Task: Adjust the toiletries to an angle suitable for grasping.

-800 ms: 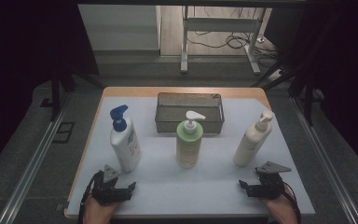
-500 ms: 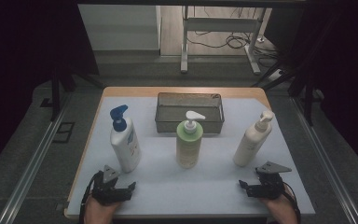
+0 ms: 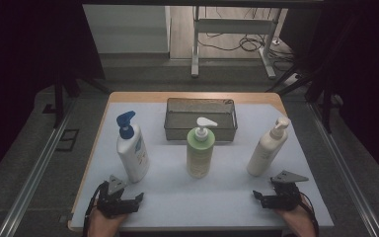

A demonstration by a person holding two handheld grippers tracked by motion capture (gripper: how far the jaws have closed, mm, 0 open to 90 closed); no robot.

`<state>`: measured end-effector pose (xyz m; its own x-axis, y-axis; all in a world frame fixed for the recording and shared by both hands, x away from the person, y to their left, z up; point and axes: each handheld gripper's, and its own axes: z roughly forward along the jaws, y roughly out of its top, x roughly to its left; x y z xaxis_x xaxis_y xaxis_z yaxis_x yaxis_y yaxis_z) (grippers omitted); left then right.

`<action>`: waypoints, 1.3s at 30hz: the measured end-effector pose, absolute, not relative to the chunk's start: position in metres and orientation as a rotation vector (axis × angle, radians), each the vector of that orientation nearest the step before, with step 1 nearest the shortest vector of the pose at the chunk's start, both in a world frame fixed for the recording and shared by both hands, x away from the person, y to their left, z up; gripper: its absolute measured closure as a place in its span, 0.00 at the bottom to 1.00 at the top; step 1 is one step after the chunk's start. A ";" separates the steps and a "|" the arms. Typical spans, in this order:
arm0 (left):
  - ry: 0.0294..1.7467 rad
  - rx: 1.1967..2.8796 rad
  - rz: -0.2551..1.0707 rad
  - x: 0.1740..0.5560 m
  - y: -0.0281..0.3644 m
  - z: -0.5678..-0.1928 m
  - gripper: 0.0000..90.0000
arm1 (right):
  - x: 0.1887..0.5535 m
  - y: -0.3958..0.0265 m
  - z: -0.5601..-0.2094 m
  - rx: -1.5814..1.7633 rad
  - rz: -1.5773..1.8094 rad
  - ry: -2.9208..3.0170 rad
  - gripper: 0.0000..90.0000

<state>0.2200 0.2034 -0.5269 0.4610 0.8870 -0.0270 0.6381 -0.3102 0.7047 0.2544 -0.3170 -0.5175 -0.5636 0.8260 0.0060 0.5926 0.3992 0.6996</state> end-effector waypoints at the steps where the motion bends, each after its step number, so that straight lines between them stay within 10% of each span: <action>1: 1.265 2.057 0.489 0.220 0.203 -0.527 0.12 | 0.254 -0.317 -0.517 1.228 0.951 2.321 0.15; 18: 1.265 2.056 0.488 0.220 0.203 -0.527 0.12 | 0.256 -0.323 -0.512 1.256 0.961 2.331 0.23; 39: 1.265 2.053 0.490 0.220 0.203 -0.527 0.12 | 0.259 -0.302 -0.491 1.230 1.076 2.288 0.89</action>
<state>0.2197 0.2034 -0.5273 0.4597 0.8876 -0.0282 0.6372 -0.3076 0.7067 0.2586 -0.3023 -0.4910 -0.5737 0.8167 0.0619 0.5683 0.3425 0.7482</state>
